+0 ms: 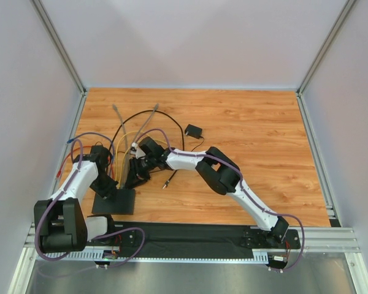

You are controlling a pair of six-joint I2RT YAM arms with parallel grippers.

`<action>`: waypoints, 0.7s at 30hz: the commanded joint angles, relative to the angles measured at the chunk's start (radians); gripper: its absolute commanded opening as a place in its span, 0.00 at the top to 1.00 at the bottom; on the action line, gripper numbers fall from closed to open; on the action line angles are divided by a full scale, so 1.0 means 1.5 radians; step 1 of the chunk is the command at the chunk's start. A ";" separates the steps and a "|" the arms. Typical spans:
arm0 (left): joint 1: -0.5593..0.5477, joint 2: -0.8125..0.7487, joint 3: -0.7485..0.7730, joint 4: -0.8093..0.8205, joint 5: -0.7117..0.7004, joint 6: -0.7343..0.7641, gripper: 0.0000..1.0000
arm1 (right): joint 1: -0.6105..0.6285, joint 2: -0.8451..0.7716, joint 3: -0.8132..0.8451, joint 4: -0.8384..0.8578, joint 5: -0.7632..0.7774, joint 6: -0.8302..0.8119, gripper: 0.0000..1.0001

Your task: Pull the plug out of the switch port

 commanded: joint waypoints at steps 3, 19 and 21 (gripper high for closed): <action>0.000 0.013 -0.045 0.036 0.030 -0.020 1.00 | 0.008 0.034 0.005 0.012 0.003 0.016 0.75; 0.000 0.022 -0.052 0.029 0.018 -0.045 1.00 | 0.010 0.032 -0.096 0.225 0.053 0.079 1.00; 0.000 0.038 -0.046 0.022 0.014 -0.048 1.00 | 0.010 0.018 -0.122 0.223 0.086 0.083 1.00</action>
